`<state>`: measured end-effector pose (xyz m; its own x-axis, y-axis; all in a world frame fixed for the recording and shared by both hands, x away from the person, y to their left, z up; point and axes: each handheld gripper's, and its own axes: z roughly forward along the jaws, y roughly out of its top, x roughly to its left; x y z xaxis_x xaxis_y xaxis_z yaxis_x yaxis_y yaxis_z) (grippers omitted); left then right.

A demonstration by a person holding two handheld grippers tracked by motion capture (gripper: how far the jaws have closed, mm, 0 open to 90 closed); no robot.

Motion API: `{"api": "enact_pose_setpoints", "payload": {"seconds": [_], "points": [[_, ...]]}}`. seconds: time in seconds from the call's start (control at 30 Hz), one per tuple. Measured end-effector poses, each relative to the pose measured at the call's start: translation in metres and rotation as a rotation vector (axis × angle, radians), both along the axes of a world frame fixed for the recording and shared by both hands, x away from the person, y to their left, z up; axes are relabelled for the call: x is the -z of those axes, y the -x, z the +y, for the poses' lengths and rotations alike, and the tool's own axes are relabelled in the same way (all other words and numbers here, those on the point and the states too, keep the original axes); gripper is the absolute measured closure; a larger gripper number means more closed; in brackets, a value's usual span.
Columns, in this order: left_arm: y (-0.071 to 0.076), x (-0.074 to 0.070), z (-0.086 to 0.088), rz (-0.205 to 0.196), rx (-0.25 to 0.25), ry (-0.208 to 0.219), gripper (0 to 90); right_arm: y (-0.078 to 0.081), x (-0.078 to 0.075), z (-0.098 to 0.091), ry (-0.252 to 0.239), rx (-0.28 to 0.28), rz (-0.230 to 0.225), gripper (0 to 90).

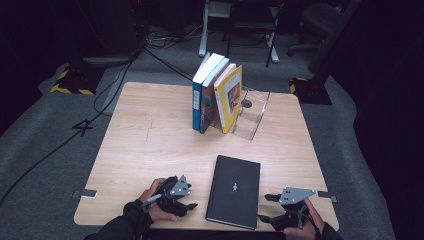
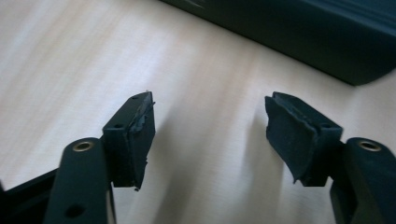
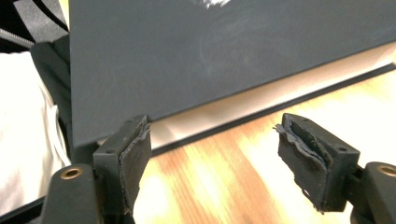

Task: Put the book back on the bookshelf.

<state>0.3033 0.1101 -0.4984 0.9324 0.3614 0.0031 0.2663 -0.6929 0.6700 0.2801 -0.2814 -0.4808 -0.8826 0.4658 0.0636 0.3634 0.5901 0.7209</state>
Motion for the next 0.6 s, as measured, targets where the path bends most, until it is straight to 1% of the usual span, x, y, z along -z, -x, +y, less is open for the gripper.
{"api": "enact_pose_setpoints", "payload": {"seconds": [0.03, 0.07, 0.1, 0.13, 0.17, 0.2, 0.23, 0.33, 0.4, 0.43, 0.53, 0.6], "points": [[0.004, 0.000, -0.001, -0.001, 0.008, -0.005, 30.9, 0.000, 0.001, 0.000, 0.001, 0.000, 0.003, 25.6], [0.004, 0.000, -0.001, -0.001, 0.008, -0.005, 29.8, 0.000, 0.001, -0.001, 0.001, -0.003, 0.005, 25.5], [0.010, -0.001, -0.002, 0.019, 0.016, 0.003, 28.9, 0.000, 0.002, -0.001, 0.000, -0.003, 0.008, 25.2], [0.010, -0.001, -0.002, 0.019, 0.016, 0.003, 26.8, 0.000, 0.002, -0.001, 0.000, -0.003, 0.008, 25.2], [0.014, -0.001, -0.002, 0.029, 0.026, 0.003, 26.8, -0.001, 0.002, -0.002, 0.000, -0.003, 0.009, 24.8], [0.017, 0.000, -0.003, 0.025, 0.034, 0.005, 25.0, -0.001, 0.003, -0.002, -0.003, -0.002, 0.011, 24.0], [0.020, 0.000, -0.005, 0.026, 0.037, -0.002, 24.1, -0.002, 0.003, -0.002, -0.003, -0.004, 0.013, 23.1], [0.026, -0.001, -0.011, 0.025, 0.068, 0.013, 21.9, -0.004, 0.004, -0.002, -0.007, -0.005, 0.015, 21.2], [0.028, -0.001, -0.014, 0.026, 0.072, 0.010, 20.8, -0.004, 0.004, -0.002, -0.004, -0.003, 0.013, 20.0], [0.030, -0.001, -0.016, 0.020, 0.079, 0.010, 20.8, -0.004, 0.004, -0.001, -0.004, -0.004, 0.011, 20.0], [0.032, -0.002, -0.020, 0.025, 0.090, 0.022, 20.3, -0.004, 0.005, 0.004, -0.010, -0.010, 0.010, 19.9], [0.034, -0.002, -0.024, 0.020, 0.098, 0.018, 20.0, -0.004, 0.005, 0.007, -0.004, -0.014, -0.002, 19.0]]}}
